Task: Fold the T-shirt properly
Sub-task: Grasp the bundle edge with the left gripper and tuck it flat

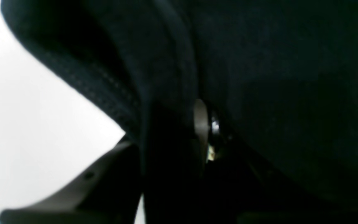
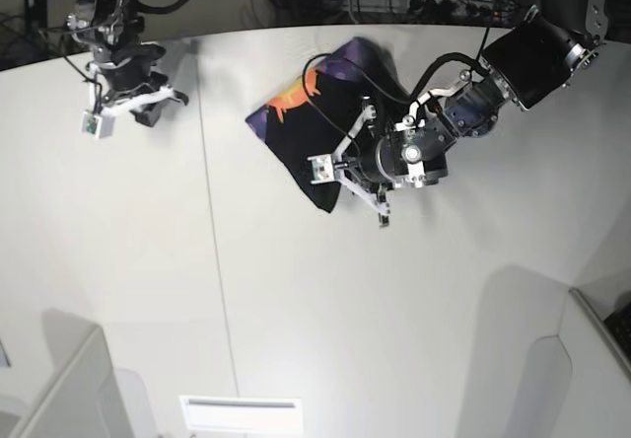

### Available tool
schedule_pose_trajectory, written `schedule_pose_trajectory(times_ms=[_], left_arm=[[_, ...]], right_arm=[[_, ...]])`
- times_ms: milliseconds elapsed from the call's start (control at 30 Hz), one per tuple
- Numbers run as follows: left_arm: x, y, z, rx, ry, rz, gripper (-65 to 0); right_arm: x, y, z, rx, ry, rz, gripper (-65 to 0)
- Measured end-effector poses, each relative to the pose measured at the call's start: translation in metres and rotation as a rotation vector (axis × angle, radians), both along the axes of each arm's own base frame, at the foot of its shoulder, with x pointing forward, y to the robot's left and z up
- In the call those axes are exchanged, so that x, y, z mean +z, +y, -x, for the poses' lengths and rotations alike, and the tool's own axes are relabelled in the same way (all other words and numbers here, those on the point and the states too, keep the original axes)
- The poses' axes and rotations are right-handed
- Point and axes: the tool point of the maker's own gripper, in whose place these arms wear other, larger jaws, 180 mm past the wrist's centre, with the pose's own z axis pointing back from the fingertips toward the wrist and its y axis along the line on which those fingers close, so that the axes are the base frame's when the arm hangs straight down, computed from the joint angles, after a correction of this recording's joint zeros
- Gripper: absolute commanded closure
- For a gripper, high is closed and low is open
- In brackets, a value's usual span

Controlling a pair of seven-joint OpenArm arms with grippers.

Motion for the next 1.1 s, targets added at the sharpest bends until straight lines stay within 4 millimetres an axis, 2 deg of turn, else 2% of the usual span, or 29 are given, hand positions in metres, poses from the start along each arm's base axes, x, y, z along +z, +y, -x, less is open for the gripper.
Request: schedule_pose_trajectory(times_ms=[100,200,400,667,833,1100], left_arm=[[-0.002,-0.003,0.004,-0.156,-0.061,-0.046,0.0],[-0.002,-0.005,0.001,-0.219,-0.113,-0.052,0.0],[-0.008,-0.013,-0.007,-0.249,-0.119,0.050,0.0],[-0.007,-0.033,0.003,-0.292,-0.077,0.279,0.0],[-0.006,-0.039,0.001,-0.356,-0.078,0.250,0.0],[-0.007,-0.046,0.008,-0.408,-0.068,0.238,0.0]], right_arm=[[-0.005,-0.002,0.010,-0.020,0.028,-0.008,0.0],[-0.007,-0.003,0.014,-0.024,0.033,-0.005,0.0],[-0.010,0.004,0.019,-0.043,0.045,-0.034,0.0],[-0.011,0.004,0.018,-0.043,0.044,-0.032,0.0],[-0.025,0.004,0.026,-0.050,0.088,-0.045,0.0],[-0.026,0.013,0.027,-0.068,0.085,-0.074,0.0]])
